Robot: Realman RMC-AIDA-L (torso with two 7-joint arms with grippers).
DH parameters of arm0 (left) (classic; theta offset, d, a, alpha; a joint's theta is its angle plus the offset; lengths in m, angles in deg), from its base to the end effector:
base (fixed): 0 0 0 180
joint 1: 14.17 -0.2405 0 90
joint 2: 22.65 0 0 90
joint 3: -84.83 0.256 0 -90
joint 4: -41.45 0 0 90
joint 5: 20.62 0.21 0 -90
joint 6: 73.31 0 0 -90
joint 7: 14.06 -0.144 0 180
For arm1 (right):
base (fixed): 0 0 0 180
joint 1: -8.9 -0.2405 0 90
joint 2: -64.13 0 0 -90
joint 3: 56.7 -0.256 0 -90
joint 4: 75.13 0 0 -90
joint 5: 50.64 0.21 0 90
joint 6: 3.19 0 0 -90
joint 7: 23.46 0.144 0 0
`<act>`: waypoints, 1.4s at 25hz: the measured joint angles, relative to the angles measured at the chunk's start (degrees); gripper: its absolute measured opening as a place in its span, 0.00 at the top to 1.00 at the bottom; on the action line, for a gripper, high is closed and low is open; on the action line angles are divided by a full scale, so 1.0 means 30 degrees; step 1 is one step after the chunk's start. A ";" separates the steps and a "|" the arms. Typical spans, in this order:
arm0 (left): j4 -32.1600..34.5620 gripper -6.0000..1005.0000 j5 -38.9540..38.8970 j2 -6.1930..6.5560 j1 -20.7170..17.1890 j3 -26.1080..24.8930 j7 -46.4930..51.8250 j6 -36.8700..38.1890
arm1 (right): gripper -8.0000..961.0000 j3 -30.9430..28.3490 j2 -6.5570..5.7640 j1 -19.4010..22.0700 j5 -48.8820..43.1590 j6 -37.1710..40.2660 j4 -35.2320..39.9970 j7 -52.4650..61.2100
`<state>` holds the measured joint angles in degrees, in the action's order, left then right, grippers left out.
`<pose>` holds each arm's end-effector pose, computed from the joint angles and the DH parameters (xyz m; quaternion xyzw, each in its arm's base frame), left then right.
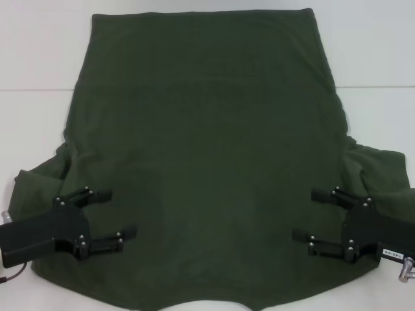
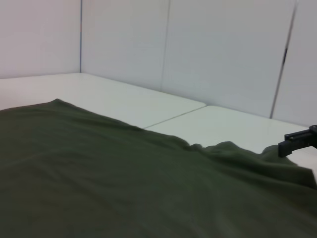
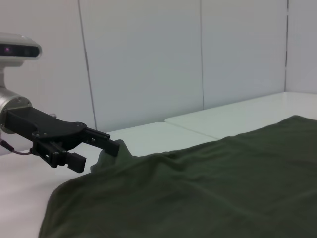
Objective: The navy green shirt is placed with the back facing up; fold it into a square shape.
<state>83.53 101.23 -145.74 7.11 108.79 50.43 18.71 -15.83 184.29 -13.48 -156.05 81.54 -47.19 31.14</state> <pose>-0.3182 0.2791 0.0103 -0.9233 -0.2003 -0.2309 0.2325 0.3020 0.2876 -0.0280 -0.9282 0.1548 0.2637 0.2122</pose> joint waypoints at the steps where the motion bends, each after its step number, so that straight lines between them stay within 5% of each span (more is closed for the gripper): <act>1: -0.0011 0.07 -0.0001 -0.0007 0.0001 0.0008 -0.0008 -0.0150 | 0.04 0.0000 0.0002 -0.0049 -0.0024 -0.0216 -0.0118 -0.0045; 22: -0.0422 0.08 -0.0535 -0.0017 0.0189 -0.0374 0.1751 -0.0378 | 0.04 0.0175 -0.0007 -0.0540 0.0069 -0.1200 -0.0440 -0.0248; 29: 0.0018 0.08 -0.0644 0.1406 0.0980 -0.1872 1.1458 0.0071 | 0.04 0.0145 -0.0006 -0.0605 0.0100 -0.1047 -0.0347 0.0018; 31: 0.0787 0.08 0.0671 0.2333 0.1530 -0.2340 1.6345 -0.0066 | 0.04 0.0167 -0.0009 -0.0662 0.0099 -0.1000 -0.0397 0.0061; 35: 0.1807 0.08 0.2978 0.3172 0.2536 -0.3013 1.9468 -0.0575 | 0.04 0.0187 0.0006 -0.0758 0.0060 -0.0807 -0.0465 0.0070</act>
<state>88.96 110.17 -136.22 14.71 99.76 108.84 16.99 -15.27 184.30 -15.76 -155.87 79.12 -48.58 31.35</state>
